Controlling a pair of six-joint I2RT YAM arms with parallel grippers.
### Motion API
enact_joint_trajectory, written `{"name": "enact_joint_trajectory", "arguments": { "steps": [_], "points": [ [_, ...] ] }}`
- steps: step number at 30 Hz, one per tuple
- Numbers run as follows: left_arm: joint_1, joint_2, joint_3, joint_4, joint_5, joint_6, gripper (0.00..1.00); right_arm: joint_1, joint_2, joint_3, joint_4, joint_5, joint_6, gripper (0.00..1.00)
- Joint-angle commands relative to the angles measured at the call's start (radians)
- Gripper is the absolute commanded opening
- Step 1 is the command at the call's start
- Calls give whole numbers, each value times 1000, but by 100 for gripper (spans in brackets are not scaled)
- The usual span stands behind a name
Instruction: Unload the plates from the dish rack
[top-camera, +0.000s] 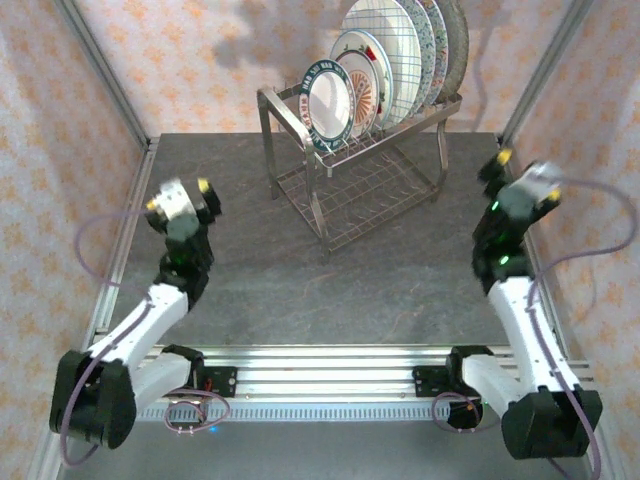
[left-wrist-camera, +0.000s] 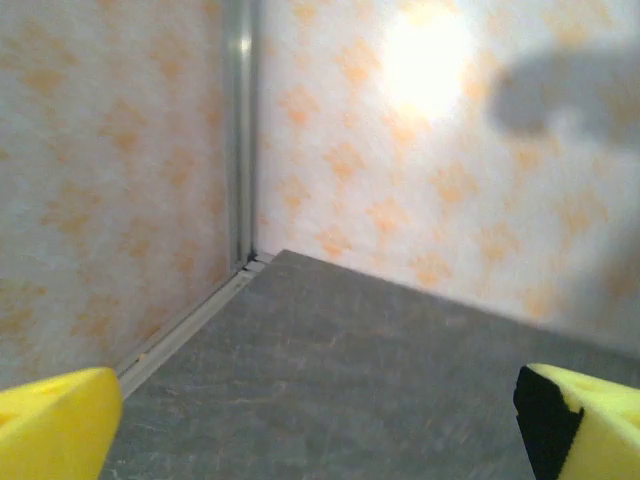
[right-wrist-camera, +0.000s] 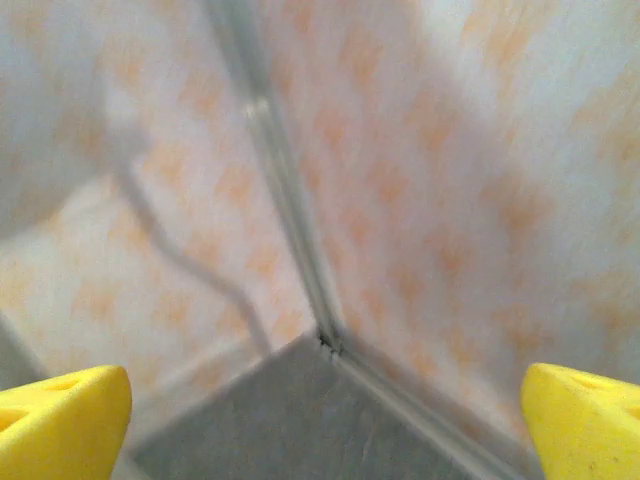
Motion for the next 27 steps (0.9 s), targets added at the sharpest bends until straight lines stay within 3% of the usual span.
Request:
{"name": "enact_joint_trajectory", "arguments": {
  "steps": [1, 2, 3, 5, 7, 10, 15, 17, 19, 20, 27],
  "points": [
    [2, -5, 413, -647, -48, -275, 99, -77, 147, 465, -636, 72, 281, 99],
    [4, 12, 549, -864, -58, -470, 100, -103, 207, 624, -814, 42, 429, 99],
    [13, 21, 599, -924, -76, -603, 100, -123, 252, 719, -890, -52, 489, 99],
    [101, 16, 596, -834, 174, -715, 99, -151, 275, 782, -783, -356, 473, 99],
    [123, 37, 654, -868, 264, -784, 99, -155, 286, 805, -737, -429, 614, 99],
    [99, 106, 815, -1024, 352, -771, 99, -160, 334, 885, -711, -558, 618, 99],
    [11, 120, 922, -1093, 420, -678, 99, -174, 372, 950, -579, -726, 613, 99],
    [-9, 125, 940, -1105, 499, -668, 99, -166, 418, 995, -572, -853, 480, 98],
    [-39, 125, 948, -1109, 555, -654, 99, -147, 507, 1190, -780, -881, 309, 84],
    [-59, 125, 953, -1115, 565, -645, 99, -124, 526, 1235, -843, -873, 201, 84],
    [-169, 109, 961, -1099, 671, -514, 99, -90, 506, 1135, -851, -988, -213, 80]
  ]
}}
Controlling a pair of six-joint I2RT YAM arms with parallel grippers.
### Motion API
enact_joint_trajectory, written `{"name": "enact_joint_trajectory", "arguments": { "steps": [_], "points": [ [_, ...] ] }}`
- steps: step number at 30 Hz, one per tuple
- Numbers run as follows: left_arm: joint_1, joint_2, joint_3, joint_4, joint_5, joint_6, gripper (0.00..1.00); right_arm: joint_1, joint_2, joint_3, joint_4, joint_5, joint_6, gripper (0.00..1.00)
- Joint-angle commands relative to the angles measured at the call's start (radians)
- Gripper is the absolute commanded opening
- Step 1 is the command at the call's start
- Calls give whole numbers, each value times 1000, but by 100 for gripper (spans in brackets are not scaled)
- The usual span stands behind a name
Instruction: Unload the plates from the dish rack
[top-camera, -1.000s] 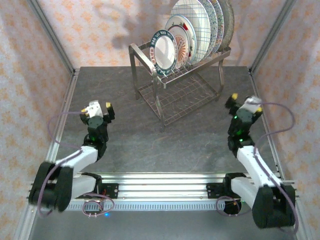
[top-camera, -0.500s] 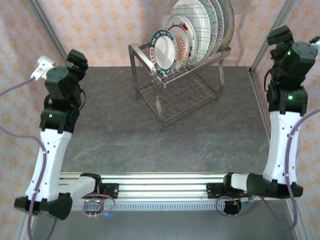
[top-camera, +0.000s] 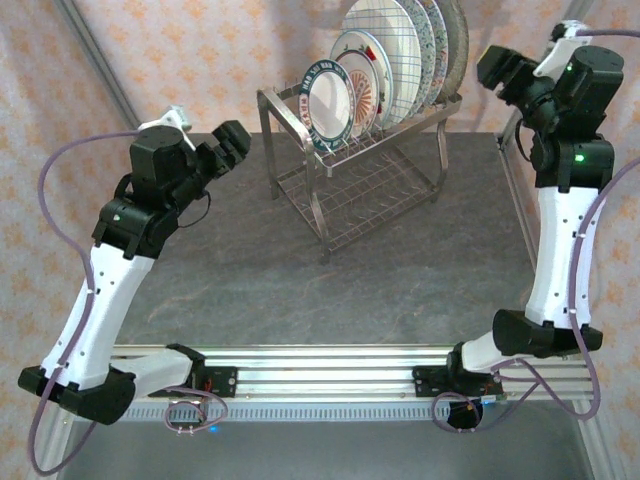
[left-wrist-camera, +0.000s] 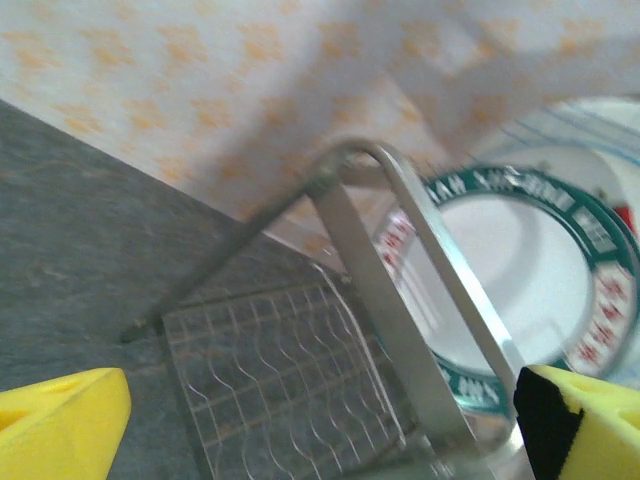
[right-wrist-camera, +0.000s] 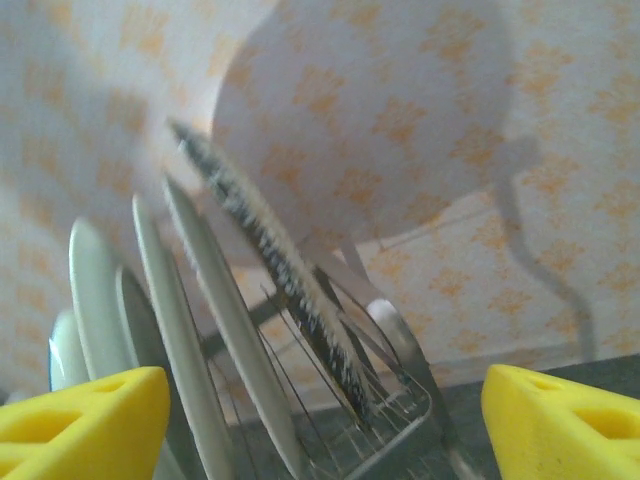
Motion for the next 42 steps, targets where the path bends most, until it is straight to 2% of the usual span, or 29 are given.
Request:
{"name": "enact_joint_trajectory", "arguments": {
  "steps": [1, 4, 8, 11, 23, 32, 36, 42],
  "points": [
    [-31, -31, 16, -4, 99, 95, 99, 10, 1, -34, -59, -83, -290, 80],
    [-47, -49, 4, 22, 125, 132, 99, 11, 16, -55, -34, -92, -379, 78],
    [-50, -57, 2, 37, 162, 143, 99, 3, 53, -37, -7, -107, -414, 73],
    [-50, -62, -3, 45, 179, 143, 99, 1, 79, -28, 14, -152, -452, 65],
    [-51, -100, -35, 126, 251, 170, 99, -8, 222, 109, 47, -221, -449, 51],
    [-52, -172, -150, 427, 295, 155, 99, -5, 269, 150, 79, -250, -430, 46],
    [-52, -202, -224, 601, 284, 90, 99, -6, 295, 169, 97, -270, -421, 45],
    [-52, -188, -201, 609, 298, 89, 99, 3, 331, 199, 120, -297, -414, 43]
  ]
}}
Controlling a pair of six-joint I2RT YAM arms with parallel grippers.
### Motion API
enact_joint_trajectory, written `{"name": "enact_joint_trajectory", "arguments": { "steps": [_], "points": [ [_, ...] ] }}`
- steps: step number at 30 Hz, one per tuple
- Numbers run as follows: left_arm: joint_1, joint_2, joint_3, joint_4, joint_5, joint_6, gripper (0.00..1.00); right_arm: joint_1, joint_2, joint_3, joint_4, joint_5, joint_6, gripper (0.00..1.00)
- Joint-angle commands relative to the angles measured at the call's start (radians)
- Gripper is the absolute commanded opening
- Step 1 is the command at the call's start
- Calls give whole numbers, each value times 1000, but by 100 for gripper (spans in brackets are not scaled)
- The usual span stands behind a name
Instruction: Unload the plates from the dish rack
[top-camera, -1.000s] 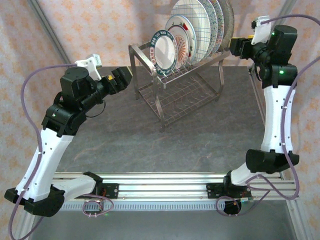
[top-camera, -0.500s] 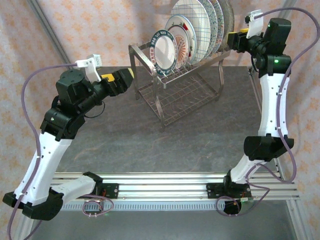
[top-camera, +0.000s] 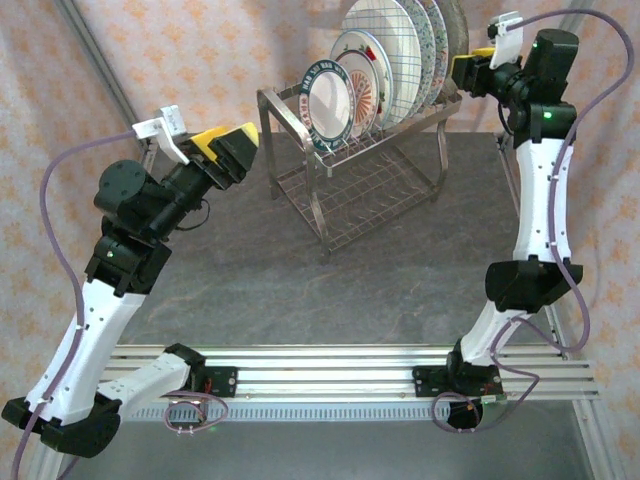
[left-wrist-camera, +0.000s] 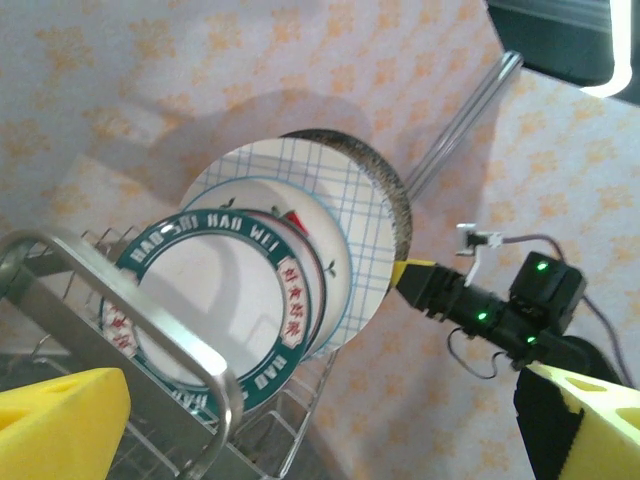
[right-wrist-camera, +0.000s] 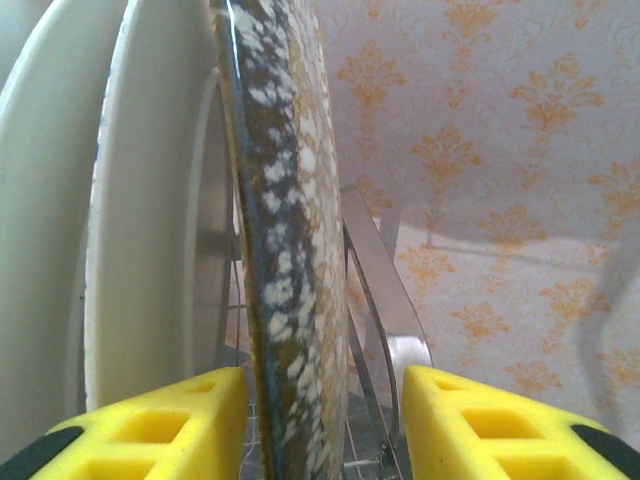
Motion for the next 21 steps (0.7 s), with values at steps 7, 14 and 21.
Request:
{"name": "enact_joint_trajectory", "arguments": {
  "steps": [7, 14, 21],
  "points": [
    [-8, 3, 25, 79, 28, -14, 99, 19, 49, 72, 53, -26, 4, 40],
    [-8, 5, 21, 78, 28, -23, 99, 31, 67, 77, 58, -32, 8, 34],
    [-9, 8, 19, 80, 27, -31, 99, 40, 81, 82, 56, -26, 6, 25]
  ]
}}
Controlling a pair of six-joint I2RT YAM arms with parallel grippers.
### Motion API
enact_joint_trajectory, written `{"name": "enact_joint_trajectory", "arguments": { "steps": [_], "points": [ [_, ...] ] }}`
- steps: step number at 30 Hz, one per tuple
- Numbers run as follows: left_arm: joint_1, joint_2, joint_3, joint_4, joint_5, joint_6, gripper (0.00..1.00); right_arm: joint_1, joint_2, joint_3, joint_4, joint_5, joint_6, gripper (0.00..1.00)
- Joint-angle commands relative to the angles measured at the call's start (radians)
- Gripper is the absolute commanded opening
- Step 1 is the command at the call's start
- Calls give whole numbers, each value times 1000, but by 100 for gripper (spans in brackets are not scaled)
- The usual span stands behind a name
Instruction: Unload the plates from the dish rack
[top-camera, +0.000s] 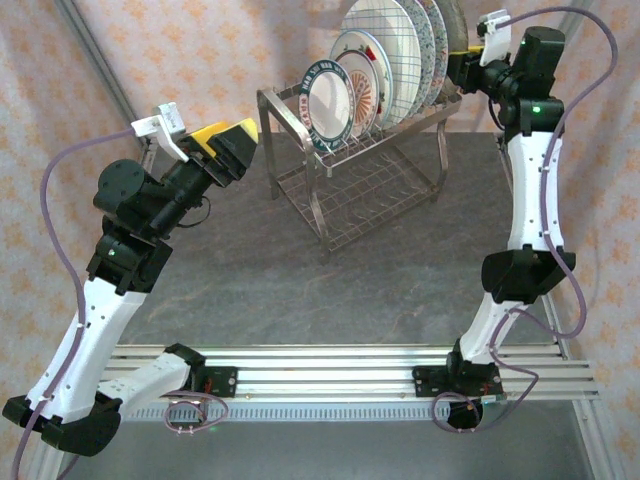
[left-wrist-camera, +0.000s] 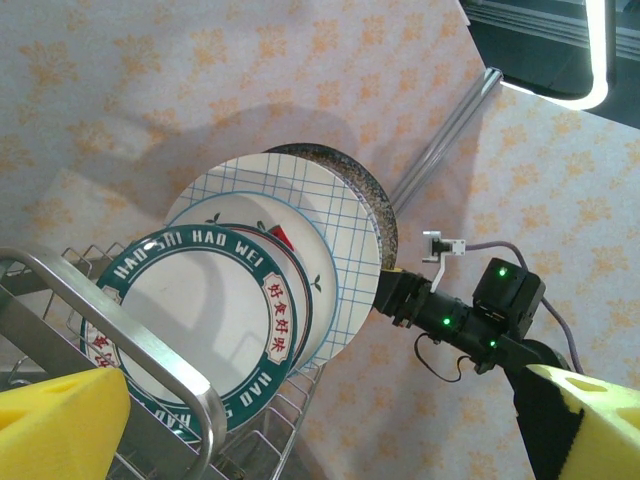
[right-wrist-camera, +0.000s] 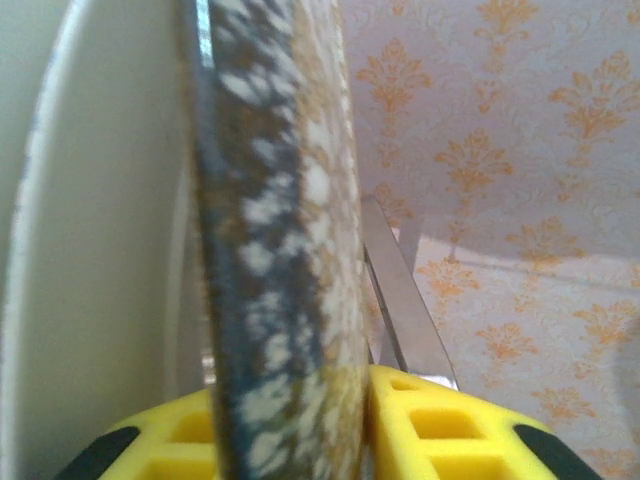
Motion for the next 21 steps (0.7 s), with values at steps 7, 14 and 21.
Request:
{"name": "enact_joint_trajectory", "arguments": {
  "steps": [7, 14, 21],
  "points": [
    [-9, -4, 16, 50, 16, -21, 99, 35, 28, 68, 14, 7, -18, 7],
    [-9, -12, 10, 45, 10, -21, 99, 58, 30, 102, 2, 51, -19, 0],
    [-11, -12, 6, 62, 6, -29, 99, 90, 16, 130, -1, 141, 8, 0]
  ]
}}
